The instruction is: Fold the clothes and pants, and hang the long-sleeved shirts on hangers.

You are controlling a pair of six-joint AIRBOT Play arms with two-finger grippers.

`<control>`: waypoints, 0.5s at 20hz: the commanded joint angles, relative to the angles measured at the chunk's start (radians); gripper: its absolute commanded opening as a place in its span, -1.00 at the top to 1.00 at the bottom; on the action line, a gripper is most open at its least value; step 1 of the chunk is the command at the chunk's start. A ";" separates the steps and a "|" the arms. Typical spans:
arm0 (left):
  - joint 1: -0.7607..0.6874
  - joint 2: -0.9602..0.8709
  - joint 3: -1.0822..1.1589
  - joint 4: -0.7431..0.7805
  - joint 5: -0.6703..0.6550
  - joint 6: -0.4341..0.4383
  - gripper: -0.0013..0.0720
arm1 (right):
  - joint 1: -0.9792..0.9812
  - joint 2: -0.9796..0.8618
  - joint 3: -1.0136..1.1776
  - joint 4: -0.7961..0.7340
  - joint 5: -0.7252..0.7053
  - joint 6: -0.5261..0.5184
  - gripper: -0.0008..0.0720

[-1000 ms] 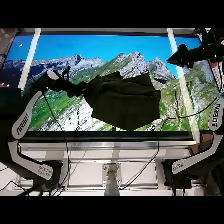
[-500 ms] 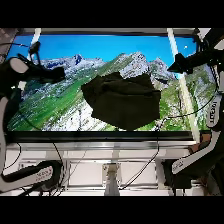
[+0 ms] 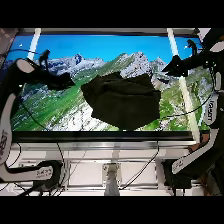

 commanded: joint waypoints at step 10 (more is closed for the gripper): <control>-0.075 -0.323 0.000 -0.219 0.242 -0.018 0.00 | 0.001 -0.002 0.000 0.024 -0.060 0.002 -0.53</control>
